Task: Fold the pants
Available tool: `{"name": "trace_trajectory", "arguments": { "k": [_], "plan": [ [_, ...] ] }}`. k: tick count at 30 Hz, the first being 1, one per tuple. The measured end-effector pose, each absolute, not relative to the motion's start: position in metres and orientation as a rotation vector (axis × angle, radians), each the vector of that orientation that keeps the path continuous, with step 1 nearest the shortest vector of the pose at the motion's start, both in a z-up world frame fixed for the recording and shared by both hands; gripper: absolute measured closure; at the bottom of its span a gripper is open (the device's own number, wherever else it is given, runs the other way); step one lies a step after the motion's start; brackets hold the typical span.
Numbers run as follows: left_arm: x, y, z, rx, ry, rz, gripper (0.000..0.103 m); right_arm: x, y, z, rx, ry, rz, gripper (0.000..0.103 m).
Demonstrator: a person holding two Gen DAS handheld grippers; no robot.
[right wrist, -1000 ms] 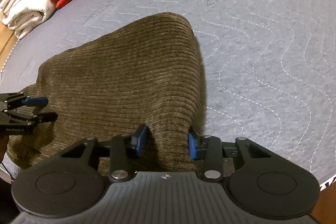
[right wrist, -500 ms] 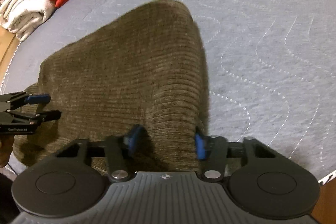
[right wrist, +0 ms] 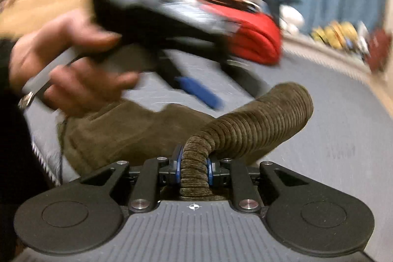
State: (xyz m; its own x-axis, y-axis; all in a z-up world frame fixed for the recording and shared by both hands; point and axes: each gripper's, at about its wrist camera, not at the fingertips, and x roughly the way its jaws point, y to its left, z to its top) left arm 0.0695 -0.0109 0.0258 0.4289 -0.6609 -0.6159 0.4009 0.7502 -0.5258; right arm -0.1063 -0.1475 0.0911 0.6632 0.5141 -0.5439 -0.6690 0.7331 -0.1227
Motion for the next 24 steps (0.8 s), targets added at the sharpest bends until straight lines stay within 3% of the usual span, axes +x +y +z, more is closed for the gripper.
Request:
{"name": "trace_trajectory", "arguments": {
  "k": [2, 3, 4, 5, 6, 7, 12, 17, 20, 22, 24],
  "plan": [
    [0.064, -0.013, 0.023, -0.233, 0.91, -0.631, 0.015, -0.111, -0.131, 0.087, -0.366, 0.51, 0.703, 0.084],
    [0.062, -0.01, 0.02, -0.194, 0.912, -0.586, 0.022, -0.113, -0.124, 0.085, -0.377, 0.513, 0.707, 0.084],
    [0.061, -0.008, 0.017, -0.157, 0.917, -0.542, 0.035, -0.113, -0.119, 0.083, -0.383, 0.521, 0.715, 0.083],
    [0.06, -0.004, 0.013, -0.121, 0.921, -0.501, 0.04, -0.112, -0.112, 0.081, -0.387, 0.529, 0.727, 0.083],
    [0.058, 0.002, 0.01, -0.107, 0.921, -0.472, 0.066, -0.113, -0.107, 0.08, -0.395, 0.535, 0.732, 0.083],
    [0.056, 0.01, 0.008, -0.093, 0.921, -0.432, 0.077, -0.112, -0.101, 0.078, -0.395, 0.551, 0.741, 0.083],
    [0.041, 0.072, 0.008, -0.153, 0.907, -0.308, 0.08, -0.099, -0.088, 0.087, -0.295, 0.651, 0.873, 0.08],
    [0.013, 0.154, 0.014, -0.137, 0.888, -0.095, 0.079, -0.071, -0.087, 0.108, 0.099, 0.821, 1.319, 0.078],
    [-0.005, 0.214, 0.005, -0.204, 0.921, 0.004, 0.079, -0.055, -0.084, 0.108, 0.202, 0.805, 1.305, 0.073],
    [-0.015, 0.25, 0.002, -0.267, 0.935, 0.084, 0.073, -0.034, -0.085, 0.098, 0.236, 0.806, 1.152, 0.045],
    [-0.017, 0.276, -0.001, -0.305, 0.956, 0.129, 0.064, -0.012, -0.088, 0.082, 0.265, 0.838, 0.98, 0.029]
  ]
}}
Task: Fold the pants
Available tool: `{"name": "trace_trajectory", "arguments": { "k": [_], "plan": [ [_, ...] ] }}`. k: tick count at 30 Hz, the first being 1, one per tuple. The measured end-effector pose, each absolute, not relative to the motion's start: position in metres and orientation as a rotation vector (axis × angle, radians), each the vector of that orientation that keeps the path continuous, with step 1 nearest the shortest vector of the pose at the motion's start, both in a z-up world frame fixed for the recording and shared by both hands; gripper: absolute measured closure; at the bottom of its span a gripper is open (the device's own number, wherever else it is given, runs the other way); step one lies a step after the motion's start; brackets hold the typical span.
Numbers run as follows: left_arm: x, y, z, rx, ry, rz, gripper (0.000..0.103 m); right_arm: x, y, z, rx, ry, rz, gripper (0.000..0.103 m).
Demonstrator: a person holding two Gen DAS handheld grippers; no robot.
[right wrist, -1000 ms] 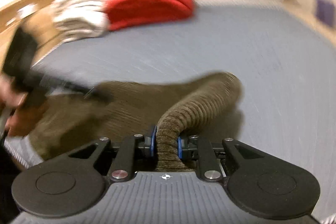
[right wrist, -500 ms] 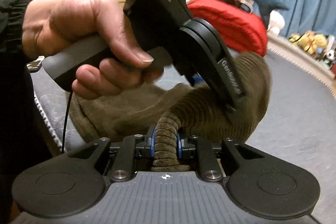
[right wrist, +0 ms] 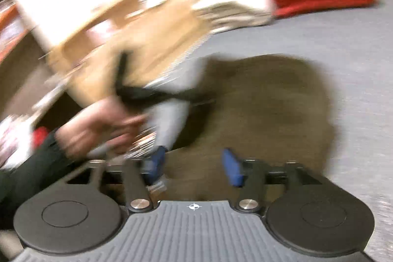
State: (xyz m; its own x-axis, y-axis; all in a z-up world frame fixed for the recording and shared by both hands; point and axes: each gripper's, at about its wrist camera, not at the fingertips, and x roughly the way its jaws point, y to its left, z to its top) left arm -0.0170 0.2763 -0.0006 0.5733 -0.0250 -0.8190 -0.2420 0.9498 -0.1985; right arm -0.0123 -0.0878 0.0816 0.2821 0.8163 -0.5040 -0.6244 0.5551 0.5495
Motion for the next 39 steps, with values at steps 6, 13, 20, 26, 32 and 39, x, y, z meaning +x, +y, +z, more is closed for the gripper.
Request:
{"name": "trace_trajectory", "arguments": {
  "k": [6, 13, 20, 26, 32, 39],
  "plan": [
    [-0.004, 0.302, -0.007, -0.356, 0.984, 0.181, 0.008, 0.044, -0.077, 0.019, 0.366, 1.054, 0.717, 0.024],
    [-0.001, 0.316, -0.065, -0.585, 1.137, 0.083, 0.007, 0.06, -0.032, -0.017, 0.443, 1.169, 0.767, 0.013],
    [0.009, 0.286, -0.061, -0.495, 1.107, 0.058, 0.033, 0.056, -0.04, -0.015, 0.415, 1.136, 0.765, 0.058],
    [0.023, 0.222, -0.034, -0.347, 1.008, -0.016, 0.056, 0.052, -0.073, 0.013, 0.363, 1.017, 0.729, 0.064],
    [0.058, 0.165, -0.025, -0.34, 0.912, -0.159, 0.056, 0.056, -0.128, 0.033, 0.31, 0.888, 0.658, 0.065],
    [0.089, 0.115, 0.003, -0.317, 0.759, -0.239, 0.057, 0.073, -0.186, 0.057, 0.26, 0.719, 0.633, 0.065]
  ]
}}
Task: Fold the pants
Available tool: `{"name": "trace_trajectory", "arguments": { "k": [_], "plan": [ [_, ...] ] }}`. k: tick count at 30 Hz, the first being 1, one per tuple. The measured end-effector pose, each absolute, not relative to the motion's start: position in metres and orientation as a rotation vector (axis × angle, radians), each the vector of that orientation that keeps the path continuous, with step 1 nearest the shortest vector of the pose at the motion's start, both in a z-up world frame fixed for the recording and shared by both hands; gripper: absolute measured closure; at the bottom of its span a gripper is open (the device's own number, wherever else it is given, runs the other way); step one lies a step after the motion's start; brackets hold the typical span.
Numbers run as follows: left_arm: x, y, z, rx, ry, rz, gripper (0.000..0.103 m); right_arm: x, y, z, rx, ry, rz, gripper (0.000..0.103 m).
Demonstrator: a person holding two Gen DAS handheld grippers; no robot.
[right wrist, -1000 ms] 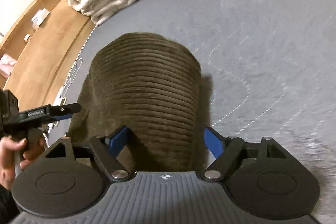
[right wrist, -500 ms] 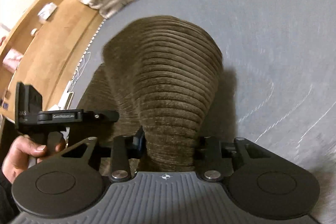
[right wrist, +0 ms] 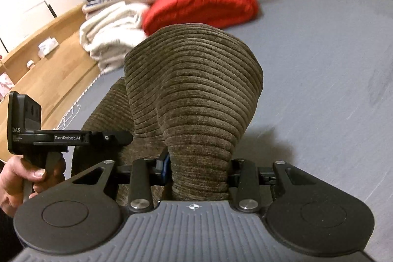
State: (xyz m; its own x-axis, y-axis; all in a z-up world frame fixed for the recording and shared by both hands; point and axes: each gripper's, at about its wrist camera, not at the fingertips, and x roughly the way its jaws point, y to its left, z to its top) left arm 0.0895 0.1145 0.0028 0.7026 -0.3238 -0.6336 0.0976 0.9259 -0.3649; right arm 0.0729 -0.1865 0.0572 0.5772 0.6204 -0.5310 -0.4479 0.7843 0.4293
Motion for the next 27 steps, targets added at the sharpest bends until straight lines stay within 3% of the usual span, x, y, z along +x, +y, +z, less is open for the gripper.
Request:
{"name": "trace_trajectory", "arguments": {
  "k": [2, 4, 7, 10, 15, 17, 19, 21, 27],
  "plan": [
    [0.097, 0.108, 0.003, -0.329, 0.747, -0.261, 0.056, 0.083, -0.201, 0.06, 0.253, 0.689, 0.634, 0.065],
    [0.112, 0.104, -0.006, -0.355, 0.761, -0.257, 0.047, 0.097, -0.21, 0.056, 0.237, 0.675, 0.627, 0.062],
    [0.125, 0.102, -0.024, -0.272, 0.808, -0.103, 0.045, 0.124, -0.205, 0.033, 0.16, 0.697, 0.41, 0.042],
    [0.12, 0.098, -0.015, -0.1, 0.751, 0.064, 0.045, 0.135, -0.2, 0.025, 0.029, 0.699, 0.169, 0.043],
    [0.091, 0.091, 0.007, -0.164, 0.721, -0.168, 0.047, 0.121, -0.202, 0.046, 0.082, 0.663, 0.383, 0.043],
    [0.084, 0.077, -0.005, -0.083, 0.801, -0.287, 0.048, 0.118, -0.186, 0.043, 0.018, 0.721, 0.526, 0.044],
    [0.083, 0.06, -0.033, 0.096, 0.93, -0.298, 0.057, 0.118, -0.168, 0.022, -0.116, 0.877, 0.642, 0.043],
    [0.08, 0.05, -0.054, 0.231, 0.969, -0.29, 0.055, 0.115, -0.154, -0.004, -0.273, 0.932, 0.646, 0.042],
    [0.075, 0.05, -0.023, 0.145, 0.874, -0.2, 0.056, 0.119, -0.158, 0.024, -0.171, 0.849, 0.66, 0.042]
  ]
}}
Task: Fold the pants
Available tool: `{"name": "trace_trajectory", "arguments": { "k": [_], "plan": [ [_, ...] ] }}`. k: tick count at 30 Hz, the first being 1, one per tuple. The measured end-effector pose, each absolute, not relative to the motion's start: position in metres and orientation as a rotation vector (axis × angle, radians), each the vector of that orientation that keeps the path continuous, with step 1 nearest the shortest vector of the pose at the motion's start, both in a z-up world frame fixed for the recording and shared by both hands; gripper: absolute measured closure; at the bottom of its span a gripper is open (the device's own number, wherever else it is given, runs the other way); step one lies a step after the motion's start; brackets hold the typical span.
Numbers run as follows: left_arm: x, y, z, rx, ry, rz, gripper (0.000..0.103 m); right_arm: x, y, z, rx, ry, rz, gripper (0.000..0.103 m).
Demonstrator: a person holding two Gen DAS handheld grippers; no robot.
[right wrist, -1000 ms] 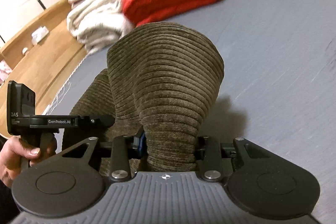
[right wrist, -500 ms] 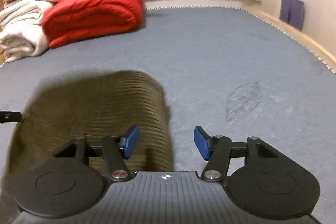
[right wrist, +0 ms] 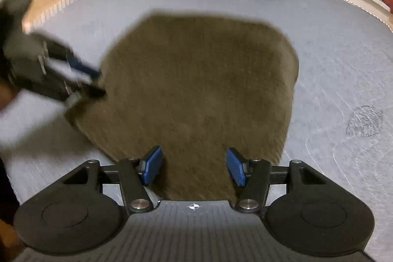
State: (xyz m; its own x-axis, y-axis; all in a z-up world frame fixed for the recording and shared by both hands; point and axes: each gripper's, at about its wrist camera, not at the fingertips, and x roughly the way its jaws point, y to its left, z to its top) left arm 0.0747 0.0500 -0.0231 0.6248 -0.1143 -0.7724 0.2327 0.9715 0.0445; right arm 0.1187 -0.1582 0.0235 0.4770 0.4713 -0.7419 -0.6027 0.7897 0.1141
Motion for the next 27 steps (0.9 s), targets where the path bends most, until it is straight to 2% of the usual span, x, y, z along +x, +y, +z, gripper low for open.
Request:
{"name": "trace_trajectory", "arguments": {
  "k": [6, 8, 9, 11, 14, 17, 20, 22, 27],
  "plan": [
    [0.104, 0.054, -0.006, -0.012, 0.756, -0.038, 0.056, 0.174, -0.168, 0.053, 0.032, 0.662, 0.409, 0.037],
    [0.112, 0.059, -0.003, -0.041, 0.731, 0.007, 0.06, 0.196, -0.168, 0.049, 0.11, 0.628, 0.334, 0.037],
    [0.115, 0.063, -0.001, -0.062, 0.727, 0.019, 0.064, 0.209, -0.169, 0.04, 0.13, 0.621, 0.305, 0.038],
    [0.118, 0.071, 0.001, -0.103, 0.73, 0.035, 0.066, 0.228, -0.16, 0.024, 0.106, 0.614, 0.239, 0.038],
    [0.12, 0.077, 0.002, -0.132, 0.746, 0.035, 0.069, 0.252, -0.143, -0.006, 0.001, 0.672, 0.138, 0.049],
    [0.121, 0.078, -0.002, -0.111, 0.772, 0.004, 0.07, 0.271, -0.136, -0.03, -0.035, 0.723, 0.107, 0.051],
    [0.136, 0.069, -0.032, 0.04, 0.838, 0.001, 0.063, 0.278, -0.126, -0.04, -0.106, 0.704, 0.091, 0.051],
    [0.14, 0.072, -0.036, 0.019, 0.851, 0.03, 0.056, 0.283, -0.118, -0.042, -0.133, 0.699, 0.095, 0.05],
    [0.143, 0.073, -0.022, -0.047, 0.878, 0.074, 0.054, 0.275, -0.122, -0.032, -0.111, 0.708, 0.069, 0.049]
  ]
}}
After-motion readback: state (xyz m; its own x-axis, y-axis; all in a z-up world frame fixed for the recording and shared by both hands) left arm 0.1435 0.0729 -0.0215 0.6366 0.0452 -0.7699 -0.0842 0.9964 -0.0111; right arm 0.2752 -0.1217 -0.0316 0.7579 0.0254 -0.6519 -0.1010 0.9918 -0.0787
